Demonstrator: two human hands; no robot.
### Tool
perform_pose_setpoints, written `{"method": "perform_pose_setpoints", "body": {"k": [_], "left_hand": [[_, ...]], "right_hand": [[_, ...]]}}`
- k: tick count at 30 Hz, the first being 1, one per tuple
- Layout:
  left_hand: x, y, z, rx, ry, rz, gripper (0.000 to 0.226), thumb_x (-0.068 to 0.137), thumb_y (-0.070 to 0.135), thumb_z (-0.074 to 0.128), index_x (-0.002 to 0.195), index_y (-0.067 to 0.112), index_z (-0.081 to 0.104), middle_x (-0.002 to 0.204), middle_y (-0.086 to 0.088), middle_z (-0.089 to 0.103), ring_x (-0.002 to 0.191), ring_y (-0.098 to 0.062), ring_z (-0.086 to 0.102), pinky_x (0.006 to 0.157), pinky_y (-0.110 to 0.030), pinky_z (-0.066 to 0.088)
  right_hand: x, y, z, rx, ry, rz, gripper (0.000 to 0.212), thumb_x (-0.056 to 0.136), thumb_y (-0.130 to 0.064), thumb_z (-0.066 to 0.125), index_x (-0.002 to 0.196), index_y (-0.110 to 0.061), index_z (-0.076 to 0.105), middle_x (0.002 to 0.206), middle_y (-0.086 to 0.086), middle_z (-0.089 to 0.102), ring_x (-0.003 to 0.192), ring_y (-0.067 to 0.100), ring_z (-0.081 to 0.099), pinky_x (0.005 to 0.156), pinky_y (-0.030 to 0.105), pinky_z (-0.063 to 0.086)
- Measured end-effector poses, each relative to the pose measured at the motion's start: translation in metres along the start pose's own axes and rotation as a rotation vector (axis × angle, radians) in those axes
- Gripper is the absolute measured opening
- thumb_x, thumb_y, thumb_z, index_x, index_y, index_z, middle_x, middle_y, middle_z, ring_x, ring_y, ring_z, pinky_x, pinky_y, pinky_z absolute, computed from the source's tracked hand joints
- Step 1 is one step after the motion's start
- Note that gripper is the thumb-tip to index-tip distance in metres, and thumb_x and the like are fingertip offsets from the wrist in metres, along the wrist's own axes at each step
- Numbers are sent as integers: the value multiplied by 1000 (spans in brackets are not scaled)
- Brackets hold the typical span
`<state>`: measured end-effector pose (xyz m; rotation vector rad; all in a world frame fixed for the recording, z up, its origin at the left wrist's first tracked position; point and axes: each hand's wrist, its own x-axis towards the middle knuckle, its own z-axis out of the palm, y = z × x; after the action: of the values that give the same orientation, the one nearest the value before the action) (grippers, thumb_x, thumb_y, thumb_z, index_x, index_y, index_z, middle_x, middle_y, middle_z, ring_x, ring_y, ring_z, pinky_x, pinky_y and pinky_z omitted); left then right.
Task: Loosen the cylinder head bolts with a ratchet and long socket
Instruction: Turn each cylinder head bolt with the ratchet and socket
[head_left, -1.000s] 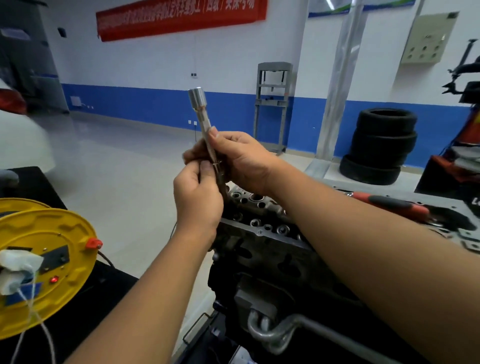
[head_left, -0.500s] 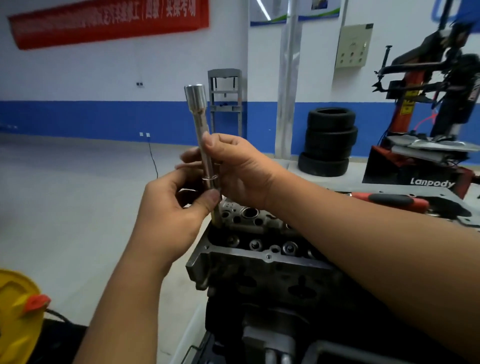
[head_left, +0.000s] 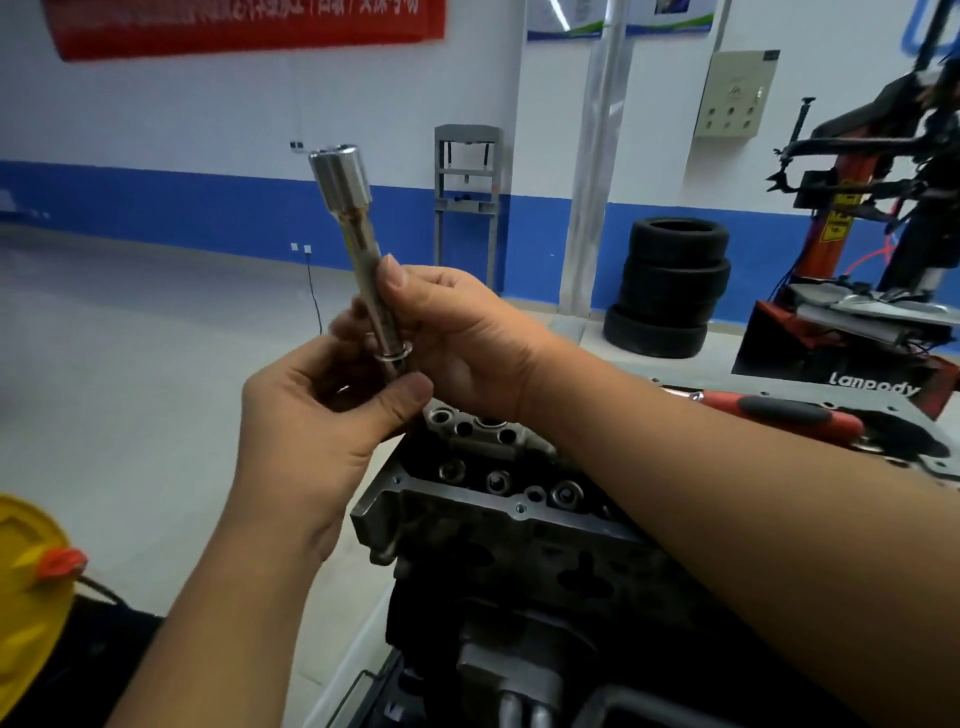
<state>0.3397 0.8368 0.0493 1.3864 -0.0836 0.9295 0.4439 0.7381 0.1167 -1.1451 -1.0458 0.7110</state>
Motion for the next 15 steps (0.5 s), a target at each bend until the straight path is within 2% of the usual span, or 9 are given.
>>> {"method": "perform_pose_setpoints", "body": {"k": [2, 4, 6, 8, 10, 12, 15], "left_hand": [[-5, -1, 5, 9, 76, 2, 32, 57, 30, 87, 89, 33, 83, 88, 1, 80, 85, -19, 78, 76, -34, 65], [-10, -2, 9, 22, 122, -24, 29, 58, 40, 86, 87, 36, 84, 90, 1, 81, 85, -19, 79, 82, -37, 65], [-14, -1, 10, 70, 106, -48, 28, 67, 45, 82, 94, 37, 84, 95, 2, 82, 90, -19, 79, 88, -40, 63], [-15, 1, 10, 152, 28, -61, 20, 86, 46, 74, 103, 38, 81, 101, 3, 82, 97, -18, 79, 96, -43, 59], [-15, 5, 7, 148, -65, -85, 21, 104, 37, 60, 107, 38, 80, 109, 1, 81, 106, -21, 77, 102, -47, 55], [-16, 6, 3, 133, -98, -113, 32, 109, 18, 52, 108, 32, 80, 113, -3, 80, 109, -25, 76, 106, -49, 53], [-14, 4, 6, 174, -14, -87, 28, 101, 5, 63, 103, 29, 79, 105, -1, 81, 103, -26, 78, 101, -50, 57]], "right_hand": [[-2, -1, -4, -8, 25, -27, 14, 91, -26, 64, 84, -14, 63, 86, 4, 76, 86, 20, 73, 92, 48, 51], [-5, -3, -7, -48, 29, -40, 9, 88, -20, 70, 85, -14, 64, 89, 5, 76, 93, 25, 72, 94, 50, 54], [-6, -4, -6, -110, 45, -45, 7, 83, -16, 75, 82, -17, 68, 90, 7, 75, 97, 30, 68, 93, 52, 52], [-7, -5, -3, -149, 68, -48, 10, 79, -17, 78, 76, -19, 70, 87, 9, 72, 97, 34, 63, 89, 53, 47], [-8, -6, -3, -172, 71, -57, 10, 82, -18, 76, 77, -18, 68, 86, 7, 71, 96, 33, 62, 85, 50, 46], [-10, -7, -5, -180, 46, -56, 7, 89, -19, 71, 83, -16, 67, 88, 4, 73, 96, 28, 66, 85, 48, 49], [-14, -9, -9, -156, 11, -22, 12, 99, -20, 63, 90, -15, 71, 96, 4, 75, 101, 23, 68, 88, 49, 50]]}}
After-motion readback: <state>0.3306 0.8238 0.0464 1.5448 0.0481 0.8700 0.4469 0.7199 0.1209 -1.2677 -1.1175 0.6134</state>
